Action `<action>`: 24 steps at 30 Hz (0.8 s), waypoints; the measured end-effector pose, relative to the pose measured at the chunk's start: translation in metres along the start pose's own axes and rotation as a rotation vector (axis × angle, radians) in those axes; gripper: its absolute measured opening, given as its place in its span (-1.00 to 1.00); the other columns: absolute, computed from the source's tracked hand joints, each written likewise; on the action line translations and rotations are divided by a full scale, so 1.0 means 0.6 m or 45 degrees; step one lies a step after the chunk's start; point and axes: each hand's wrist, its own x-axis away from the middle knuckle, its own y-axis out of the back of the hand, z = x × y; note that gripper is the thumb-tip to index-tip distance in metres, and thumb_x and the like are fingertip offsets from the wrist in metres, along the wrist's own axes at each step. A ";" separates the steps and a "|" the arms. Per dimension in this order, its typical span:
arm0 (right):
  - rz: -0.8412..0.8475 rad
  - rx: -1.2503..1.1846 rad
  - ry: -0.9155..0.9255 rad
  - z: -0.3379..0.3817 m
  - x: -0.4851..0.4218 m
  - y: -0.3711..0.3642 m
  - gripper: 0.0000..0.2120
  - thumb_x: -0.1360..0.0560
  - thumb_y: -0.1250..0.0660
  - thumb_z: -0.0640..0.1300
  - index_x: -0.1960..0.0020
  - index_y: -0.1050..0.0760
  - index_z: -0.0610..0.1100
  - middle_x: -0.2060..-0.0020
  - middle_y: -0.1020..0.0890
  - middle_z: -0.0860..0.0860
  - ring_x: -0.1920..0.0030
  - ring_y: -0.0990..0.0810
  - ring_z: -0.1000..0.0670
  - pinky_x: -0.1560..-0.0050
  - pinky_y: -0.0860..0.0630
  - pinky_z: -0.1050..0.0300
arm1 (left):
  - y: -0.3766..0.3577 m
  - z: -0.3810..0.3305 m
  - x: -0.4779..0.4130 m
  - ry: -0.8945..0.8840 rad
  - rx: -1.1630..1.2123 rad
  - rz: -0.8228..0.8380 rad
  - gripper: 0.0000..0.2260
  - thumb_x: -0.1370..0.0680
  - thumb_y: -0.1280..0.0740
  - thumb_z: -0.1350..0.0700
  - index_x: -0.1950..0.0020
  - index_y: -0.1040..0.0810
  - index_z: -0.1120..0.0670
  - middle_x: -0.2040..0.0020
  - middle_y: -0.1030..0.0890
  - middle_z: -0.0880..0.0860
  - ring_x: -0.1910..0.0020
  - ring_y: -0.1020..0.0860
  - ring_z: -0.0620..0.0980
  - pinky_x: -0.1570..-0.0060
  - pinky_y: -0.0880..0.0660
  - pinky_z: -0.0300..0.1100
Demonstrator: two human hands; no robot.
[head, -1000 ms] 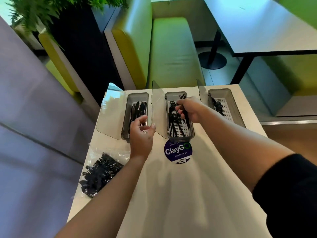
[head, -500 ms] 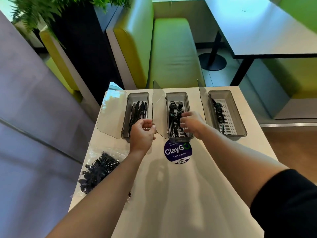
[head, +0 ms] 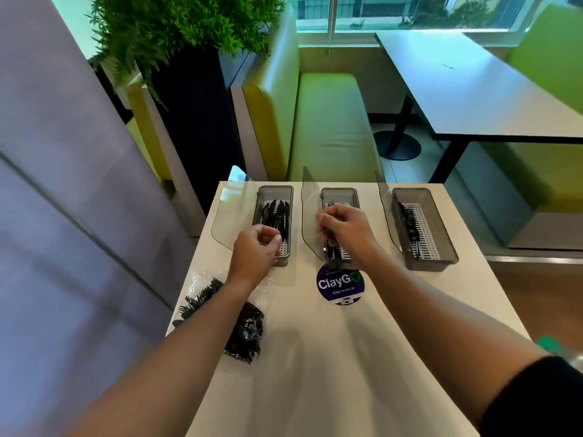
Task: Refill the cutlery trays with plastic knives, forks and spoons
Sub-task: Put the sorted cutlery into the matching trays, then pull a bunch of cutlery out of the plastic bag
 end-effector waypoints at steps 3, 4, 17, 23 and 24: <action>0.076 -0.002 0.076 0.012 0.017 -0.055 -0.92 -0.56 -0.41 -0.21 0.05 -0.61 -0.24 0.27 -0.67 -0.15 0.39 -0.57 -0.02 0.43 -0.47 0.18 | 0.053 0.014 0.003 -0.046 -0.108 -0.055 -0.95 -0.54 -0.43 0.14 0.11 -0.63 0.01 0.25 -0.67 0.05 0.24 -0.68 0.09 0.26 -0.61 -0.06; 0.099 0.007 0.084 0.013 0.023 -0.073 -0.91 -0.55 -0.42 -0.22 0.05 -0.61 -0.26 0.28 -0.66 -0.16 0.40 -0.56 -0.02 0.45 -0.45 0.19 | 0.070 0.019 0.004 -0.055 -0.140 -0.077 -0.94 -0.53 -0.43 0.14 0.13 -0.62 0.00 0.27 -0.66 0.02 0.25 -0.68 0.07 0.25 -0.60 -0.08; 0.190 0.498 -0.189 -0.106 0.071 -0.198 -0.77 -0.55 -0.41 -0.18 -0.20 -0.55 -0.12 -0.11 -0.57 -0.06 0.15 -0.53 0.08 0.19 -0.47 0.24 | 0.224 0.166 0.063 0.203 -0.617 -0.111 -0.86 -0.51 -0.44 0.12 -0.06 -0.65 0.07 -0.05 -0.64 0.05 -0.04 -0.62 0.06 -0.08 -0.53 -0.09; 0.275 0.227 -0.562 -0.151 0.073 -0.213 -0.36 -0.56 -0.38 -0.24 -0.55 -0.17 -0.09 -0.24 -0.50 -0.17 0.02 -0.57 -0.09 0.09 -0.56 0.00 | 0.226 0.225 0.082 0.468 -0.568 0.001 -0.49 -0.50 -0.48 0.16 -0.41 -0.46 0.27 -0.33 -0.56 0.22 -0.29 -0.54 0.19 -0.28 -0.43 -0.06; 0.278 0.181 -0.571 -0.155 0.074 -0.217 -0.37 -0.56 -0.37 -0.25 -0.54 -0.18 -0.09 -0.18 -0.53 -0.20 0.06 -0.56 -0.08 0.14 -0.54 0.02 | 0.224 0.230 0.084 0.489 -0.533 0.007 -0.47 -0.50 -0.49 0.16 -0.42 -0.45 0.28 -0.32 -0.56 0.22 -0.27 -0.55 0.19 -0.28 -0.44 -0.06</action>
